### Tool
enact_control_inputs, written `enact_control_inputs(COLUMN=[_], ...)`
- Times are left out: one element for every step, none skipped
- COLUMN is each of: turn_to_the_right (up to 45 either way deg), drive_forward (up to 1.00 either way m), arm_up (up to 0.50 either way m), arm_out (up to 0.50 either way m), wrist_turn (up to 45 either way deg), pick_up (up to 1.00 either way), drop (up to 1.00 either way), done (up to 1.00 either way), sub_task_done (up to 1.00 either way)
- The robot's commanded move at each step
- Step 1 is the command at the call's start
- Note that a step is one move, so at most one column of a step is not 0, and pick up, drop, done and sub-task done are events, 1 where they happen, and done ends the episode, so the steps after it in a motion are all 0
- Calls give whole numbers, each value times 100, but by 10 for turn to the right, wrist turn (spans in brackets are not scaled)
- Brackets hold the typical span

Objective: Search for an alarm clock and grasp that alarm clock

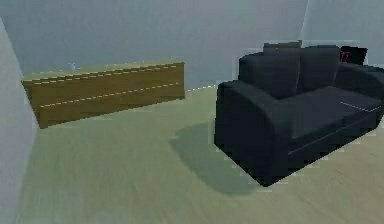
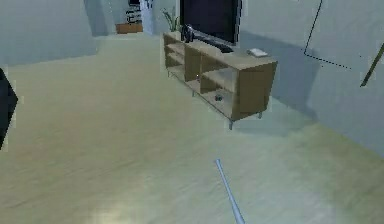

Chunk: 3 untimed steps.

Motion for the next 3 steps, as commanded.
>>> enact_control_inputs(turn_to_the_right=[450, 270, 0], drive_forward=[0, 0, 100], arm_up=[0, 0, 0], arm_out=[0, 0, 0], wrist_turn=[0, 0, 0], pick_up=[0, 0, 0], drop=[0, 0, 0], done=[0, 0, 0], sub_task_done=[0, 0, 0])
